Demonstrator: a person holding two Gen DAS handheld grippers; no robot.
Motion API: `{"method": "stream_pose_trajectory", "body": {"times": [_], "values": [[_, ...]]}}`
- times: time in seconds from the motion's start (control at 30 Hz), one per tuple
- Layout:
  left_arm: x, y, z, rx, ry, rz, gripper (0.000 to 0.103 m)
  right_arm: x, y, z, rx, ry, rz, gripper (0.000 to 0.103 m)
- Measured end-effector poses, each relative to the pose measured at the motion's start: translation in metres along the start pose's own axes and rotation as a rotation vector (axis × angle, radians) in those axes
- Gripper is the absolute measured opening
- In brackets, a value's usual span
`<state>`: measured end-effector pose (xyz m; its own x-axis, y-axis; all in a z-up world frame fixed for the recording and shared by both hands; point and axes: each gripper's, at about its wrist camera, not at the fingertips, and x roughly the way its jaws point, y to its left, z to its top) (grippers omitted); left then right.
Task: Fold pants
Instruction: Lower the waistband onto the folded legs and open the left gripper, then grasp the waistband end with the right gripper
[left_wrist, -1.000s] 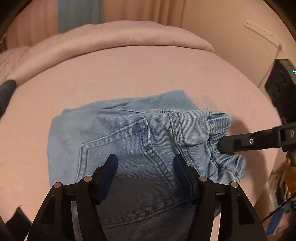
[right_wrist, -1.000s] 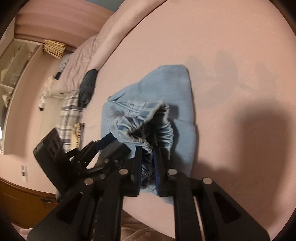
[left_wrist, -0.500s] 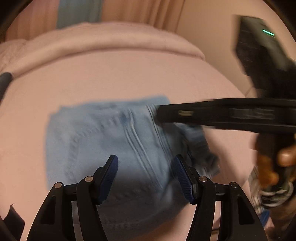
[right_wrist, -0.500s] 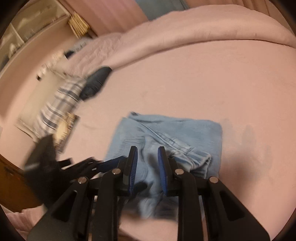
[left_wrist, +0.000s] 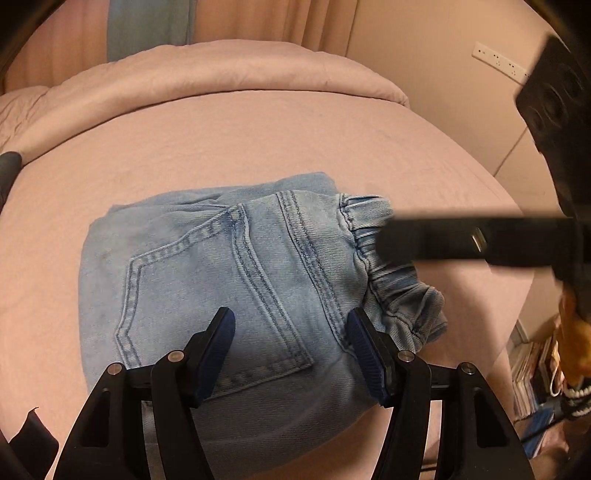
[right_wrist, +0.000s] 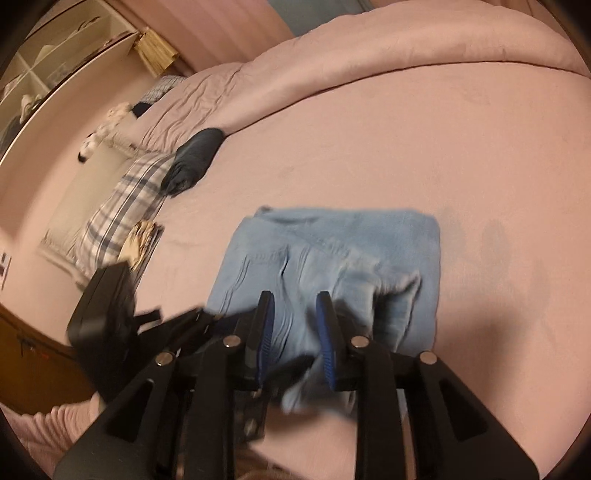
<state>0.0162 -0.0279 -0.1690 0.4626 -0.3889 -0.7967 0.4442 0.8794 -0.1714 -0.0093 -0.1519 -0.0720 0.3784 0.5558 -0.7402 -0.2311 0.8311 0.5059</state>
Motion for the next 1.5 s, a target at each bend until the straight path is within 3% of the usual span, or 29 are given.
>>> {"method": "stream_pose_trajectory", "body": {"times": [0.23,0.47,0.67,0.8,0.93,1.0,1.27,1.5], "values": [[0.004,0.002,-0.001,0.008,0.013,0.003,0.063,0.028,-0.008,-0.031,0.025,0.111,-0.051,0.021],[-0.011,0.007,0.002,-0.035,-0.011,-0.009,0.063,0.029,-0.007,-0.029,0.044,0.104,-0.039,0.022],[-0.055,0.059,-0.014,-0.191,-0.097,0.027,0.063,0.009,0.005,-0.024,0.021,0.051,-0.016,0.039],[-0.068,0.104,-0.029,-0.323,-0.102,0.065,0.063,0.005,-0.007,-0.019,0.072,0.014,-0.04,0.055],[-0.071,0.137,-0.048,-0.476,-0.109,-0.039,0.073,0.004,-0.027,-0.019,0.179,-0.004,-0.039,0.07],[-0.066,0.145,-0.054,-0.524,-0.095,-0.062,0.073,0.004,-0.034,-0.021,0.212,0.001,-0.022,0.078],[-0.041,0.145,-0.049,-0.555,-0.023,-0.103,0.073,0.008,-0.06,-0.029,0.311,0.023,-0.037,0.083],[-0.035,0.151,-0.049,-0.564,-0.009,-0.119,0.073,0.018,-0.07,-0.029,0.339,0.054,-0.03,0.086]]}}
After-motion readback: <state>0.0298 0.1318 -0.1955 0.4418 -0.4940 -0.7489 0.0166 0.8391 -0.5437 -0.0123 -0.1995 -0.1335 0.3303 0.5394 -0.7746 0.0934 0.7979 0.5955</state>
